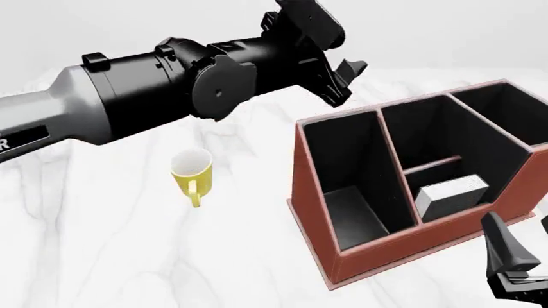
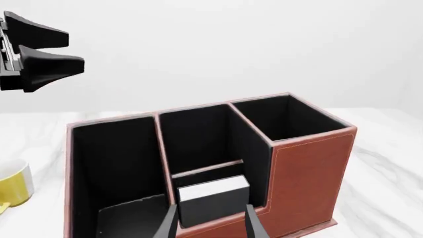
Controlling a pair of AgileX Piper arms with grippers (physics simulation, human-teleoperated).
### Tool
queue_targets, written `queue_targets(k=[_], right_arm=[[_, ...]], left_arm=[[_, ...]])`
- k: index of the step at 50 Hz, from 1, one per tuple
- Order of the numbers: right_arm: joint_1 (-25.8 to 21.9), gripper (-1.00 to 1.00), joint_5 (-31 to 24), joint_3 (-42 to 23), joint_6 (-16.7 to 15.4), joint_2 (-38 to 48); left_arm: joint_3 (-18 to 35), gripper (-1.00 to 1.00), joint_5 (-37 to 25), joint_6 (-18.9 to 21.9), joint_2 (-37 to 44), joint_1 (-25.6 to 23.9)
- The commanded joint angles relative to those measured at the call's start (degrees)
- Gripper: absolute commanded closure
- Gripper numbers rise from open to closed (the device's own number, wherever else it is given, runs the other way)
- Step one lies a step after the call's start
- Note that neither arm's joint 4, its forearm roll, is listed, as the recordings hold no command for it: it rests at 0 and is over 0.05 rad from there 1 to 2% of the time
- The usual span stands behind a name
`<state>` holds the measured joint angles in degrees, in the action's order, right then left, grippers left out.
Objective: Pick up the book and place it in the back compartment of the caddy.
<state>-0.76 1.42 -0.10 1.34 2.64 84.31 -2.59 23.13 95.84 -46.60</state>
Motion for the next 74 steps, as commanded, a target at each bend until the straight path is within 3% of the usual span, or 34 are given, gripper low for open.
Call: queue_targets(k=[1, 13, 14, 20, 22, 25, 28, 34, 36, 41, 47, 54, 57, 60, 63, 65, 69, 74], right_arm=[[0.0, -1.0, -0.3, 0.0, -0.3, -0.3], [0.4, -1.0, -0.6, 0.0, -1.0, -0.9], [1.0, -1.0, 1.1, 0.0, 0.6, 1.7], [1.5, -1.0, 9.1, 0.0, 3.0, 13.6], [-0.2, -1.0, 12.7, 0.1, 1.5, 18.2], [-1.2, -1.0, 15.4, -0.4, 2.6, 22.2], [-2.5, -1.0, 7.9, -6.4, 2.9, 18.7], [-5.7, -1.0, -6.1, -20.2, -0.1, 12.3], [-6.0, -1.0, -7.5, -22.1, -0.2, 12.3], [-7.9, -1.0, -16.3, -35.2, -0.6, 11.2], [-8.8, -1.0, -23.0, -48.3, -0.7, 12.0], [-7.0, -1.0, -31.6, -64.4, -0.7, 11.0], [-5.3, -1.0, -34.1, -68.1, -0.1, 10.1], [-2.7, -1.0, -35.4, -67.4, 2.0, 8.8], [-1.7, -1.0, -35.4, -65.6, 1.7, 7.4], [2.4, -1.0, -34.1, -60.5, 4.2, 6.3], [5.5, -1.0, -31.4, -54.3, 5.6, 5.9], [6.2, -1.0, -26.7, -44.9, 5.2, 5.9]], left_arm=[[-16.0, -1.0, 8.4, 0.2, -10.6, 9.1], [-18.5, -1.0, 7.6, -1.2, -15.9, 12.6], [-18.8, -1.0, 7.8, -1.3, -16.0, 12.5], [-20.0, -1.0, 8.7, -1.7, -16.3, 12.7], [-20.3, -1.0, 9.1, -1.9, -16.2, 12.8], [-20.3, -1.0, 9.2, -2.2, -15.8, 13.0], [-20.0, -1.0, 9.1, -2.9, -15.8, 13.2], [-19.6, -1.0, 9.4, -3.4, -15.2, 13.2], [-19.6, -1.0, 9.4, -3.5, -15.2, 13.2], [-19.7, -1.0, 9.9, -3.6, -14.4, 13.0], [-19.3, -1.0, 10.2, -3.6, -13.6, 13.0], [-20.2, -1.0, 11.2, -4.1, -13.8, 12.7], [-20.8, -1.0, 11.8, -4.2, -13.8, 12.6], [-21.5, -1.0, 12.6, -4.3, -13.7, 12.6], [-22.2, -1.0, 13.2, -4.5, -13.7, 12.6], [-24.0, -1.0, 14.6, -5.0, -13.8, 12.7], [-25.4, -1.0, 16.5, -5.3, -13.5, 13.3], [-28.9, -1.0, 19.6, -6.5, -13.9, 13.5]])
